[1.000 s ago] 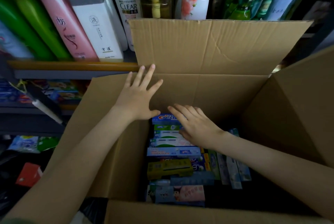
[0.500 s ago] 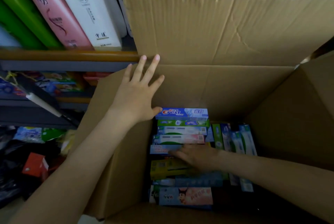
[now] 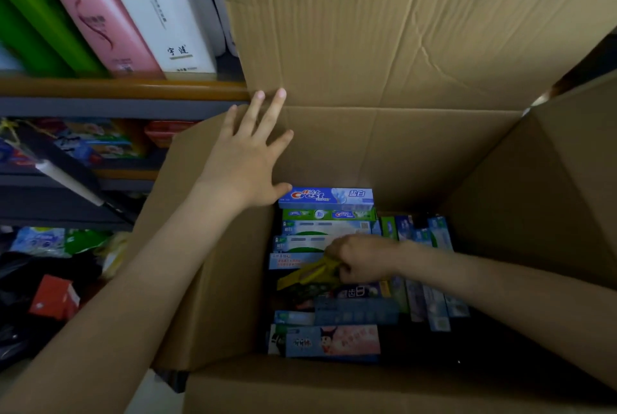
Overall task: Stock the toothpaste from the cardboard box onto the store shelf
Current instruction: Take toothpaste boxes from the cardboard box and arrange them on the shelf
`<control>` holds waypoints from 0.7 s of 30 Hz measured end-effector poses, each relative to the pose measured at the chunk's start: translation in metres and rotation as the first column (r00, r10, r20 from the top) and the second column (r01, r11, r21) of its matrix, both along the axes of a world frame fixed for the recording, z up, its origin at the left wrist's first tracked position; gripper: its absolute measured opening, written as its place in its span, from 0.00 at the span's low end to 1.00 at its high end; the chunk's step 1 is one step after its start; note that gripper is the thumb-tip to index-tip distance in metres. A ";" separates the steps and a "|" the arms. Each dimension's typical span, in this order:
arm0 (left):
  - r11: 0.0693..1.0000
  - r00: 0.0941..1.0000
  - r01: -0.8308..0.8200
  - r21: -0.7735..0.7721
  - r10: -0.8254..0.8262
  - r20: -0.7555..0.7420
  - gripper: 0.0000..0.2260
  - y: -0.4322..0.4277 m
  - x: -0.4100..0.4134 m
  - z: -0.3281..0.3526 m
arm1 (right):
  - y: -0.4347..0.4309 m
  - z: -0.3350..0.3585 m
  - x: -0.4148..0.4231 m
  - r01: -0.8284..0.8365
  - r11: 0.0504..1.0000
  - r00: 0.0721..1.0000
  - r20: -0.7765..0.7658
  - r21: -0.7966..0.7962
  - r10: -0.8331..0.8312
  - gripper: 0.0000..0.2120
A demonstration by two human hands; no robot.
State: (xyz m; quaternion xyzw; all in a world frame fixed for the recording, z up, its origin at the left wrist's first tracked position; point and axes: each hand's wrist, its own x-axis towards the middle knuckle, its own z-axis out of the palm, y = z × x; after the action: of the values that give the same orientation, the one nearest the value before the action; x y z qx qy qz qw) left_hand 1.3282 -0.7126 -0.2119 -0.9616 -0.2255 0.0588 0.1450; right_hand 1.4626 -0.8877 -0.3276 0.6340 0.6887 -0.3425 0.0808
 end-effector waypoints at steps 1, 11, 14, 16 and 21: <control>1.000 1.000 0.003 0.000 -0.003 0.003 0.37 0.000 0.000 0.000 | 0.001 0.013 0.005 0.033 0.999 0.999 -0.033 0.001 -0.032 0.13; 0.746 0.839 0.145 -0.650 0.256 0.480 0.21 -0.014 -0.014 0.030 | -0.045 0.159 0.012 0.627 0.772 0.674 -0.571 0.106 -0.468 0.13; 0.184 0.689 0.226 -0.957 0.663 0.291 0.21 -0.039 -0.041 0.060 | -0.062 0.186 0.001 0.743 0.663 0.486 -0.756 0.094 -0.439 0.09; -0.113 0.651 0.314 -0.943 0.748 0.127 0.24 -0.061 -0.069 0.074 | -0.066 0.199 -0.012 0.761 0.642 0.429 -0.815 0.094 -0.389 0.11; 0.019 0.435 0.432 -0.902 0.872 0.226 0.08 -0.112 -0.134 0.088 | -0.055 0.211 -0.055 0.752 0.652 0.358 -0.890 0.095 -0.283 0.09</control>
State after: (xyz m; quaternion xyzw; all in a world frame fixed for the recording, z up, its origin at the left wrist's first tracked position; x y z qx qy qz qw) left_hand 1.1946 -0.8243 -0.1237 -0.5787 -0.3522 -0.2572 -0.6891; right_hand 1.4077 -0.9431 -0.1168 0.5874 0.4547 -0.4113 -0.5283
